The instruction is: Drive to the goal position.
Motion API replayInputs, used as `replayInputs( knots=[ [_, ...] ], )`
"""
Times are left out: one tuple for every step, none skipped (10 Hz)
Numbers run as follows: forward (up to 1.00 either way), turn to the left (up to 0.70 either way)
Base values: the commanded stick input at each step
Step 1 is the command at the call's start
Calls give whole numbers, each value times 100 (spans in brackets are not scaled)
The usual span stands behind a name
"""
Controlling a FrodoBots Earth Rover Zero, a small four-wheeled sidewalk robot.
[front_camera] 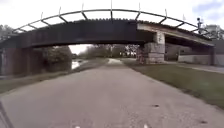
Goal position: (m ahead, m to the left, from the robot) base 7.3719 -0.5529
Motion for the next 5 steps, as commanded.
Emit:
replayInputs(
  knots=[
    [70,0],
    [70,0],
    [70,0],
    [70,0],
    [70,0]
  ],
)
